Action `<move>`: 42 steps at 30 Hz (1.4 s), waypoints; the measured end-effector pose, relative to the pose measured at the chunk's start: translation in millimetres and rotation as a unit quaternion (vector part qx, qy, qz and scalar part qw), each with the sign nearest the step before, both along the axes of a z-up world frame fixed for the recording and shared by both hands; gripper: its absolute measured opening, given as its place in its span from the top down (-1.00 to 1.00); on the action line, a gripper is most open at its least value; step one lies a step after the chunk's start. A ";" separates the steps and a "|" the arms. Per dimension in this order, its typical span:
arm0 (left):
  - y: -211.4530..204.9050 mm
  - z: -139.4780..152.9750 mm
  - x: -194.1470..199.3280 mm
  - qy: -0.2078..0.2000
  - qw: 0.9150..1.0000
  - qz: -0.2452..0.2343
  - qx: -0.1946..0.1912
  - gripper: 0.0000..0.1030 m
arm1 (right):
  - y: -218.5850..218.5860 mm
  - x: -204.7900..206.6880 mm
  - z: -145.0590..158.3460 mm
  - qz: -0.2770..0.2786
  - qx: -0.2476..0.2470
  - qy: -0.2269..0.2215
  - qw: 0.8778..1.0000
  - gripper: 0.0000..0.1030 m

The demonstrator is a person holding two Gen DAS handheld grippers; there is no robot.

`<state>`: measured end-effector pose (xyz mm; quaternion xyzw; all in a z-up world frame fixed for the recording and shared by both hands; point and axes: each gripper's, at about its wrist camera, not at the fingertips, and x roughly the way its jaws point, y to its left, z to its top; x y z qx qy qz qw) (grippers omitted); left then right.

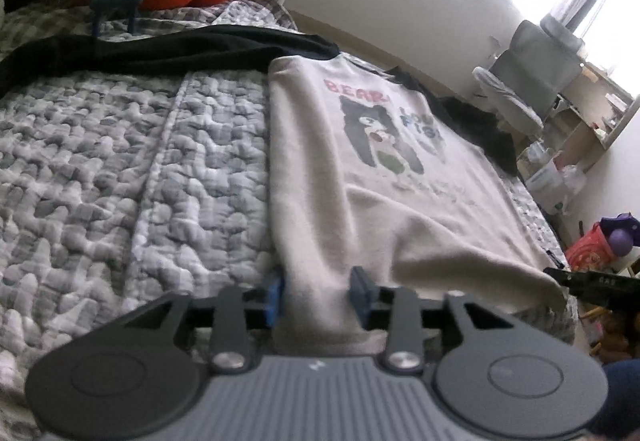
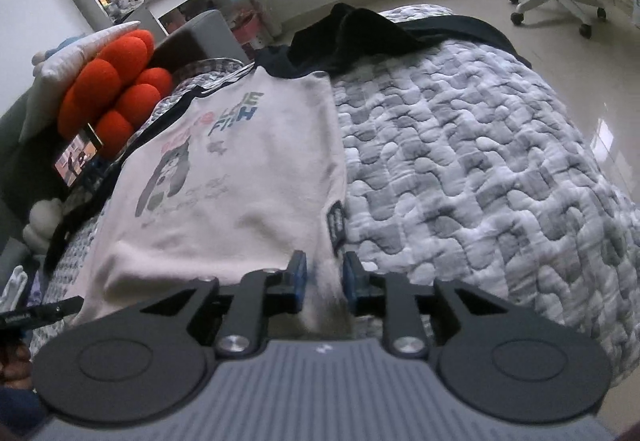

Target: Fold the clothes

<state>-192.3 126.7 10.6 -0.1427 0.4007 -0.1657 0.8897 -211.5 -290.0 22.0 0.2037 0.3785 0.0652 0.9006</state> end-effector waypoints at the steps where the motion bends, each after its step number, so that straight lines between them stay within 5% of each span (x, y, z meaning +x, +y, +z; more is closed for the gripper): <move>1: -3.0 -0.1 -0.9 -0.004 1.000 0.000 0.010 0.23 | 0.1 -0.8 0.1 0.002 -0.001 -0.001 1.000 0.50; 4: -9.5 0.4 -0.3 -0.001 0.999 0.001 0.042 0.87 | 3.9 -1.4 -1.5 0.014 -0.017 -0.001 1.000 0.60; 6: -6.4 3.0 2.3 0.016 0.999 0.003 0.039 0.89 | 5.7 0.5 -1.5 0.019 -0.031 0.002 0.999 0.79; 12: 5.7 43.0 -10.4 0.010 0.999 0.001 0.037 0.90 | -12.8 -1.8 28.9 0.010 0.030 -0.004 0.999 0.82; 15: -2.5 36.9 -13.5 0.009 0.997 -0.012 0.073 0.90 | -23.3 -8.5 37.8 0.006 0.040 -0.005 0.999 0.84; 18: -10.5 7.7 -7.5 0.043 0.994 -0.018 0.103 0.89 | -19.9 -1.0 13.5 0.003 -0.001 0.044 0.999 0.84; 21: -8.0 7.2 -8.0 0.036 0.994 -0.024 0.104 0.77 | -9.8 1.9 4.2 0.026 -0.040 0.045 0.998 0.82; 25: 14.4 34.0 0.4 0.002 0.993 0.003 0.116 0.26 | -11.5 9.5 20.5 0.036 -0.079 0.018 0.996 0.67; 29: 29.8 55.3 25.0 -0.033 0.991 0.024 0.129 0.21 | -38.5 43.8 30.6 -0.004 -0.078 -0.001 0.997 0.66; 33: 18.2 60.4 77.7 -0.053 0.986 0.020 0.157 0.20 | -42.0 98.3 39.0 -0.009 -0.105 -0.013 0.994 0.65; 37: -1.9 67.0 150.7 -0.096 0.982 -0.015 0.161 0.02 | -11.0 170.0 53.9 0.058 -0.168 -0.049 0.983 0.65; 42: -30.3 68.3 237.7 -0.130 0.977 -0.029 0.170 -0.08 | 25.6 253.8 60.1 0.129 -0.211 -0.078 0.966 0.33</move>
